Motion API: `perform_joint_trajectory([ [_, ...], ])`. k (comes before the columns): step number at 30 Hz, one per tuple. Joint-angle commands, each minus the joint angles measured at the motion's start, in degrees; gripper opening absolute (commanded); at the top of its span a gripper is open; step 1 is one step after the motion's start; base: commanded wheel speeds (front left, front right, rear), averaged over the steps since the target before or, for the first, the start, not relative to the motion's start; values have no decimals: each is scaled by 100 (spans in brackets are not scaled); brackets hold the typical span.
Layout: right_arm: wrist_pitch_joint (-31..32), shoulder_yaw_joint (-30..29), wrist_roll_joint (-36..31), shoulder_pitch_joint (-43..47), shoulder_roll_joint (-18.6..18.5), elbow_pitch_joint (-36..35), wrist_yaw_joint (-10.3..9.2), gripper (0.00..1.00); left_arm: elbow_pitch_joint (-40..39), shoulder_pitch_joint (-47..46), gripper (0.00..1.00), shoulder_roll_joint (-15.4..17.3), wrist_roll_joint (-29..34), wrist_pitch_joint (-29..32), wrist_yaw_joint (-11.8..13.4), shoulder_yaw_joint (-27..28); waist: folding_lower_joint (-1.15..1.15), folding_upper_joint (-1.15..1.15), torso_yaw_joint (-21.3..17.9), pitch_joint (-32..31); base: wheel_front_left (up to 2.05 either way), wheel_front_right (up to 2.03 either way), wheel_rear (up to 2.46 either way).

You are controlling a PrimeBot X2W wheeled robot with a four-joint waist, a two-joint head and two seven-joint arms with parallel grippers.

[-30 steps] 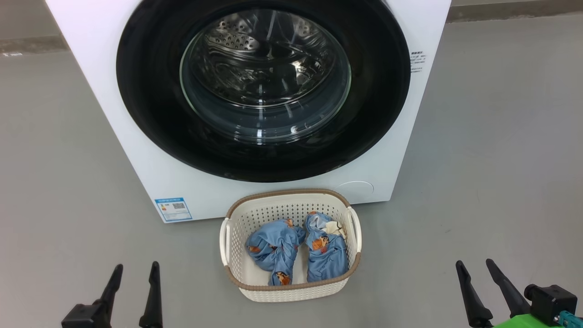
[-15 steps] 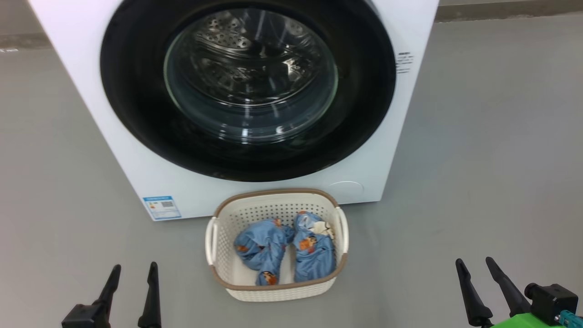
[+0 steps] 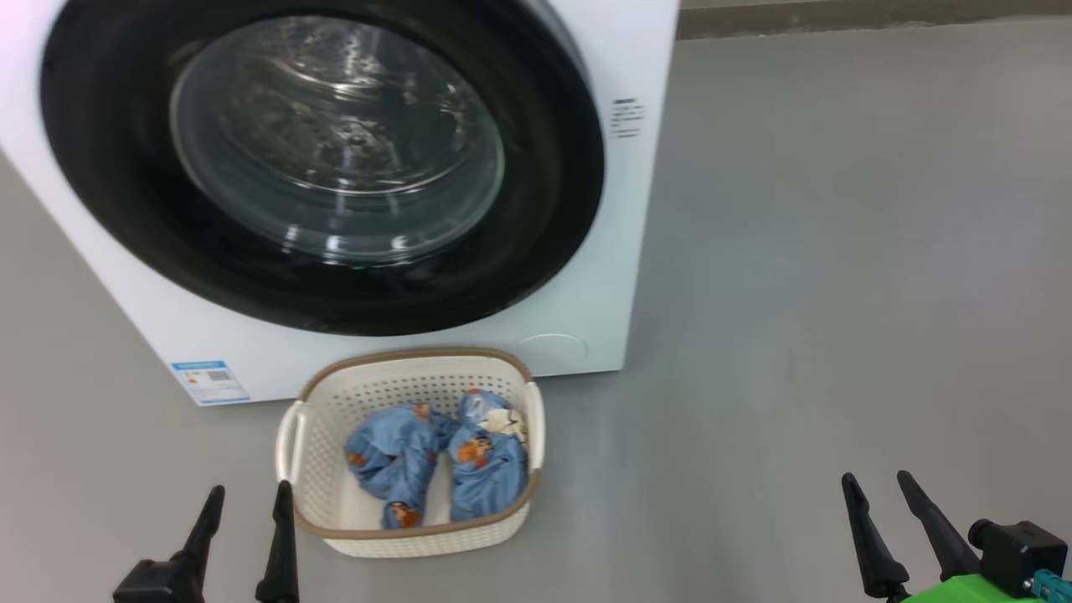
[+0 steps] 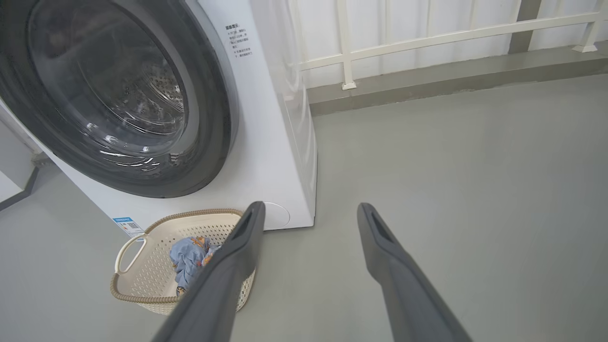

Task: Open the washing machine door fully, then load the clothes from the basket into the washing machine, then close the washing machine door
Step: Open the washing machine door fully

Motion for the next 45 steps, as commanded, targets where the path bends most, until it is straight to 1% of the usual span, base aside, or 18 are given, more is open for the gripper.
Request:
perform_joint_trajectory([
  [1, -70, 100, -50, -37, -53, -150, 9, 100, -153, -160, 100, 60, 7, -60, -14, 185, 0, 0, -2, 12, 116, 116, -232],
  [8, -70, 73, -44, -67, -44, -152, 9, 100, -271, -172, 100, 43, -169, -60, -14, 206, 0, 0, -7, 45, 85, 84, -169],
  [14, -70, 83, -10, -110, -35, -142, 9, 100, -272, -154, 100, 34, -192, -60, -14, 169, 0, 0, -11, 34, 34, 34, -68],
  [15, -70, 114, 34, -132, -26, -139, 9, 84, -271, -147, 100, 31, -206, -60, -14, 159, 0, 0, -13, 37, 6, 6, -13],
  [16, -70, 145, 117, -167, -9, -138, 9, 9, -272, -139, 100, 28, -223, -60, -14, 147, 0, 0, -14, 42, 0, 0, 0],
  [17, -70, 174, 212, -212, 3, -148, 9, 0, -274, -132, 100, 25, -242, -60, -14, 130, 0, 0, -10, 47, 0, 0, 0],
  [20, -70, 245, 392, -418, -22, -173, 9, 0, -311, -123, 100, 16, -297, -60, -14, 77, 0, 0, 5, 87, 0, 0, 0],
  [26, -70, 302, 884, -1129, 67, -244, 9, 0, -394, -147, 100, 3, -407, -60, -14, -6, 0, 0, 74, 222, 0, 0, 0],
  [27, -70, 302, 884, -1129, 67, -244, 9, 0, -394, -147, 100, 3, -407, -60, -14, -6, 0, 0, 74, 222, 0, 0, 0],
  [28, -70, 314, 1005, -1411, 67, -250, 9, 0, -413, -175, 100, 1, -465, -60, -14, -50, 0, 0, 117, 285, 0, 0, 0],
  [32, -70, 275, 1388, -2010, 113, -242, 9, 0, -434, -265, 100, 0, -559, -60, -14, -148, 0, 0, 232, 416, 0, 0, 0],
  [36, -70, 250, 2016, -2605, 159, -194, 9, 0, -462, -390, 100, -1, -630, -60, -14, -220, 0, 0, 377, 569, 0, 0, 0],
  [38, -70, 272, 2442, -2911, 144, -142, 9, 0, -473, -469, 100, -1, -660, -60, -14, -271, 0, 0, 455, 663, 0, 0, 0],
  [42, -70, 359, 3169, -3465, -13, 23, 9, 0, -481, -650, 100, -1, -724, -60, -14, -374, 0, 0, 649, 857, 0, 0, 0],
  [45, -70, 497, 3567, -3813, -212, 176, 9, 0, -477, -785, 100, -1, -781, -60, -14, -428, 0, 0, 790, 998, 0, 0, 0],
])
